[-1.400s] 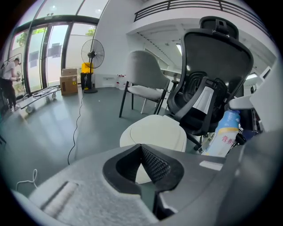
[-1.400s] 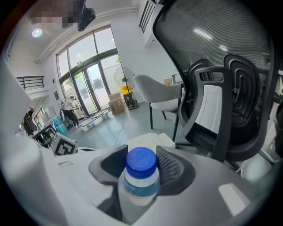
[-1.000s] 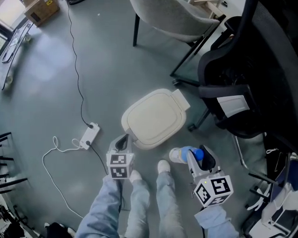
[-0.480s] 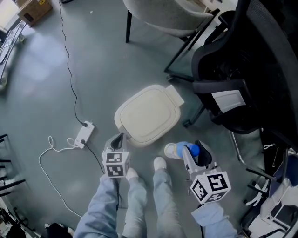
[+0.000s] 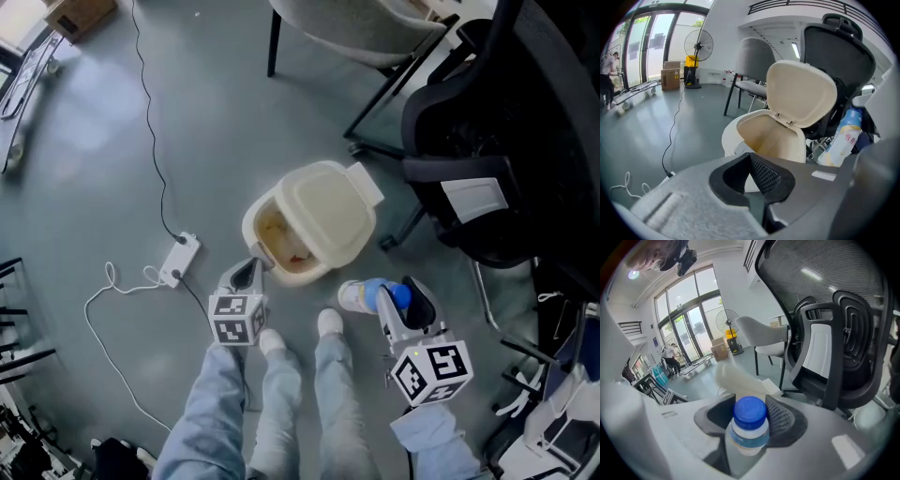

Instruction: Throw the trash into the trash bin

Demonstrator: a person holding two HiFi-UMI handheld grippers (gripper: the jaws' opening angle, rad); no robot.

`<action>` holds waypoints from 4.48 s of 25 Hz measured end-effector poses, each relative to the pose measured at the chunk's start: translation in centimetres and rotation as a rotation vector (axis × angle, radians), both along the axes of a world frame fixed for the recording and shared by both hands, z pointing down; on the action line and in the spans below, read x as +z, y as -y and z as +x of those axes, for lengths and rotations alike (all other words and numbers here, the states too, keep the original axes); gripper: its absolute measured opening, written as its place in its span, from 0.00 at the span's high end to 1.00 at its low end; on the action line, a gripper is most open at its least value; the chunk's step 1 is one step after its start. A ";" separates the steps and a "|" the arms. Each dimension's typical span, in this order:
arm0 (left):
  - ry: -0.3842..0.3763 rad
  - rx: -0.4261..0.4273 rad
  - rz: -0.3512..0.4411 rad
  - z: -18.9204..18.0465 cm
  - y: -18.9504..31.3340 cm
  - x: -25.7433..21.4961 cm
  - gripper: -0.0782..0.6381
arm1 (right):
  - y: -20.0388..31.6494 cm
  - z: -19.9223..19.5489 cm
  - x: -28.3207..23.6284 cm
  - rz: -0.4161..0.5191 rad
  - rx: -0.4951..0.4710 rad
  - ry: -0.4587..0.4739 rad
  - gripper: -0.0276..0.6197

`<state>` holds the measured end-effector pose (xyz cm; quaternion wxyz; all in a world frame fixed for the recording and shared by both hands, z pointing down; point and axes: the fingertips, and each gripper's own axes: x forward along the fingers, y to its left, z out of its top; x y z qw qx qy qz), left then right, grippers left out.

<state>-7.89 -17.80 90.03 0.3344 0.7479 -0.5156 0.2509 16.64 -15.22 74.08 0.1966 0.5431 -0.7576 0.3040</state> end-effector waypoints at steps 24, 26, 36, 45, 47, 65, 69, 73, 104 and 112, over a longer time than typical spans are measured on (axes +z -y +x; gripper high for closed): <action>0.074 -0.121 0.110 -2.0 -1.1 -10.2 0.90 | 0.9 -2.7 -4.3 0.049 0.003 -0.032 0.65; 0.087 -0.132 0.143 -2.8 -1.4 -12.2 0.90 | 1.3 -3.5 -5.3 0.064 -0.006 -0.032 0.65; 0.096 -0.168 0.206 -4.5 -1.8 -16.1 0.90 | 2.9 -7.9 -7.3 0.088 -0.067 -0.021 0.65; 0.095 -0.232 0.182 -6.6 -1.7 -14.8 0.90 | 5.5 -11.9 -4.5 0.072 -0.157 -0.028 0.65; 0.096 -0.246 0.177 -7.1 -1.4 -14.5 0.90 | 6.1 -12.7 -3.6 0.059 -0.173 -0.029 0.65; 0.109 -0.282 0.107 -9.7 0.3 -11.2 0.90 | 12.3 -13.7 8.5 -0.015 -0.188 -0.144 0.64; 0.114 -0.272 0.090 -9.7 0.0 -10.6 0.90 | 12.9 -14.2 12.1 -0.053 -0.197 -0.165 0.64; 0.115 -0.262 0.078 -9.5 -0.5 -10.1 0.90 | 12.5 -15.1 14.2 -0.086 -0.274 -0.184 0.64; 0.073 -0.258 0.137 -7.0 -1.8 -14.2 0.90 | 9.1 -10.1 5.1 -0.006 -0.171 -0.221 0.75; -0.015 -0.230 0.140 -3.1 -3.2 -22.7 0.90 | 3.4 -7.0 -3.1 -0.031 -0.138 -0.289 0.95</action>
